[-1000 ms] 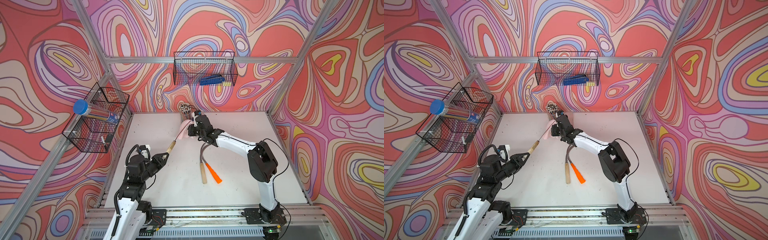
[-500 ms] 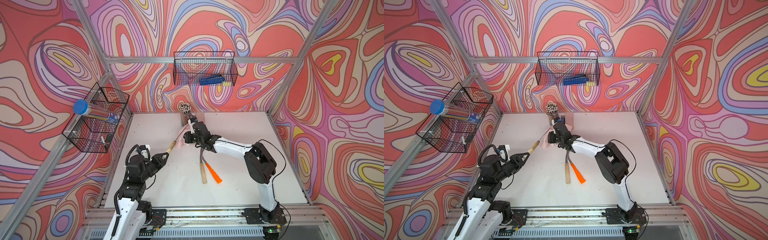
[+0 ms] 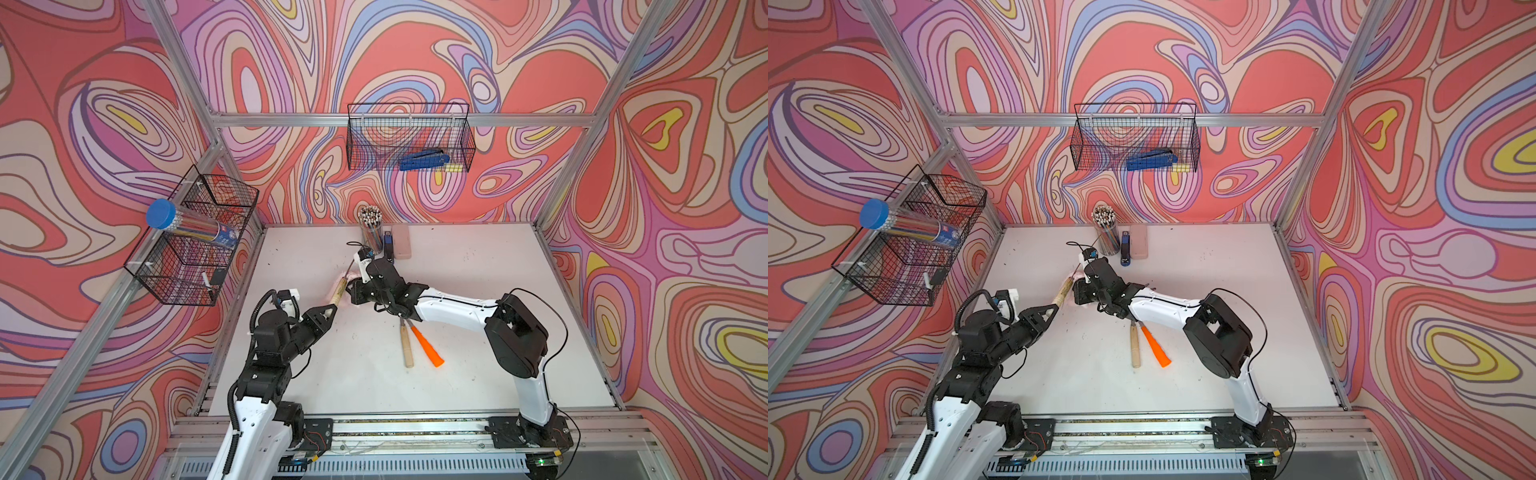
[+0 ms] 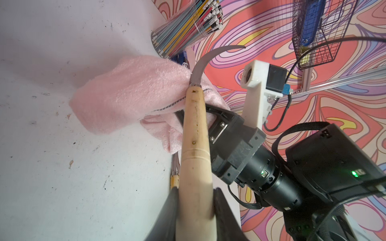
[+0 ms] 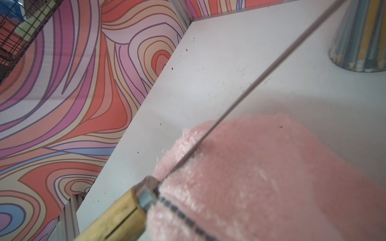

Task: Wipe small sickles with rags
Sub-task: Wipe the small sickle.

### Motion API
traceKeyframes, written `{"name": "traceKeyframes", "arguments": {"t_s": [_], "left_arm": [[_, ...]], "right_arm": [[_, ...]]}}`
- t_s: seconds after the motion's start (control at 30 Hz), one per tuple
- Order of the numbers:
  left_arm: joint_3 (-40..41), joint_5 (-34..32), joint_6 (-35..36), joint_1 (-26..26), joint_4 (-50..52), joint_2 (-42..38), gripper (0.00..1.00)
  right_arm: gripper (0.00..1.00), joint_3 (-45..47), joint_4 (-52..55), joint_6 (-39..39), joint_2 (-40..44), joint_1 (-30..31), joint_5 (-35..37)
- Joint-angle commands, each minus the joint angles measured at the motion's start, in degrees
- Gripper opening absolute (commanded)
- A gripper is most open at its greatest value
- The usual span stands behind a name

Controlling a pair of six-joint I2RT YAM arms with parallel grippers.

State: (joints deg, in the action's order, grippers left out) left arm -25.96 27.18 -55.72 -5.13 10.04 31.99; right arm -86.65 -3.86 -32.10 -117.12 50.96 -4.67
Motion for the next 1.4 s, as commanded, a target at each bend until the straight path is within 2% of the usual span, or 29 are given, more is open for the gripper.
{"name": "traceKeyframes", "arguments": {"t_s": [0.0, 0.4, 0.77, 1.13, 1.37], "left_arm": [[-1.1, 1.0, -0.3, 0.4, -1.2, -0.9, 0.0], [-1.0, 1.6, -0.5, 0.4, -1.8, -0.4, 0.0], [-1.0, 1.7, -0.5, 0.4, -1.6, -0.3, 0.0], [-1.0, 1.6, -0.4, 0.4, -1.6, -0.2, 0.0], [-1.3, 0.4, 0.5, 0.6, -0.9, 0.2, 0.0]], "right_arm": [[0.0, -0.4, -1.6, 0.6, 2.1, -1.2, 1.5], [0.0, -6.7, 0.0, -0.1, -2.1, -8.4, 0.4], [0.0, -12.7, 4.6, 4.2, -1.2, -11.6, 3.8], [0.0, -9.9, 5.6, 6.7, 4.8, -11.9, 6.2], [0.0, -5.2, 7.1, 8.0, 13.6, -13.5, 8.7]]}}
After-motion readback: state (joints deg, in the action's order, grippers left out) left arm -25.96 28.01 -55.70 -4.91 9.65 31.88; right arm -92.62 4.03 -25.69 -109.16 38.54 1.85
